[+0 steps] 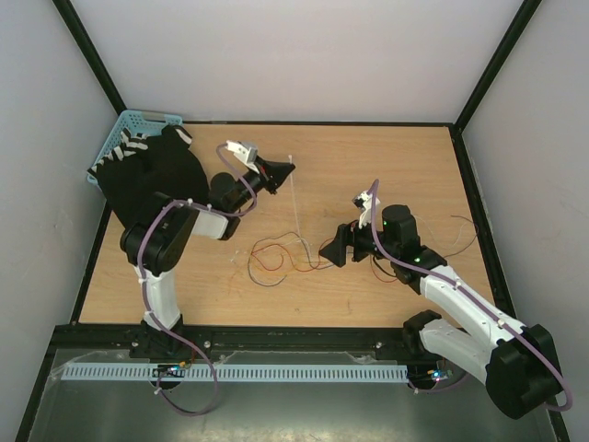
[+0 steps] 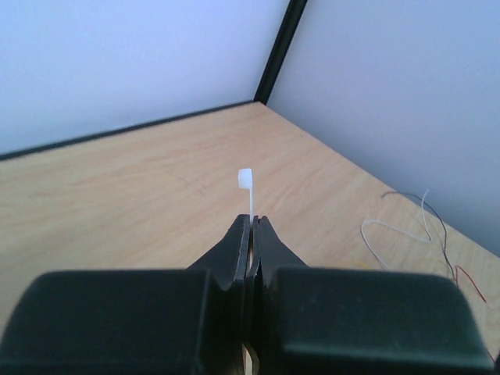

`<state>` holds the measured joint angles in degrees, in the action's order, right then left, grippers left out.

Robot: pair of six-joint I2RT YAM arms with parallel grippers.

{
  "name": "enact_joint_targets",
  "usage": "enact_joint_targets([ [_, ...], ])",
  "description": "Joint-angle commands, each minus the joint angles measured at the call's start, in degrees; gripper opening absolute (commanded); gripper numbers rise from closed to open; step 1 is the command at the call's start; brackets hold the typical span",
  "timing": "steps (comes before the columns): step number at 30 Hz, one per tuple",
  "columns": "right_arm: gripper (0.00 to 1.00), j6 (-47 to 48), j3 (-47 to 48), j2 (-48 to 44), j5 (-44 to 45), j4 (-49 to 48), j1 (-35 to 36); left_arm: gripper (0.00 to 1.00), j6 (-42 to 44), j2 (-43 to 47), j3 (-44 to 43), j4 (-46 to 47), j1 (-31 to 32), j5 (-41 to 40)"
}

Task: Zip-tie the wires
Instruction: Tie the cable at the center of the board.

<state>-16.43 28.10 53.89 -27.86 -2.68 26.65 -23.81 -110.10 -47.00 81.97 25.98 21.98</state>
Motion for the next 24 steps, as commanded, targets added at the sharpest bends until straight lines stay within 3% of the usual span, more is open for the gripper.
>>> enact_joint_targets([
  [1,0.98,0.9,0.1,-0.6,0.2,-0.6,0.3,0.0,-1.1,-3.0,-5.7,2.8,-2.1,2.9],
  [11,0.98,1.5,0.3,-0.4,-0.2,-0.8,0.4,0.0,-0.3,-8.3,-11.6,1.9,-5.8,8.2],
  [24,0.98,1.8,0.6,0.1,0.0,-0.8,0.3,0.0,2.3,-6.9,-3.5,2.0,-2.7,11.9],
])
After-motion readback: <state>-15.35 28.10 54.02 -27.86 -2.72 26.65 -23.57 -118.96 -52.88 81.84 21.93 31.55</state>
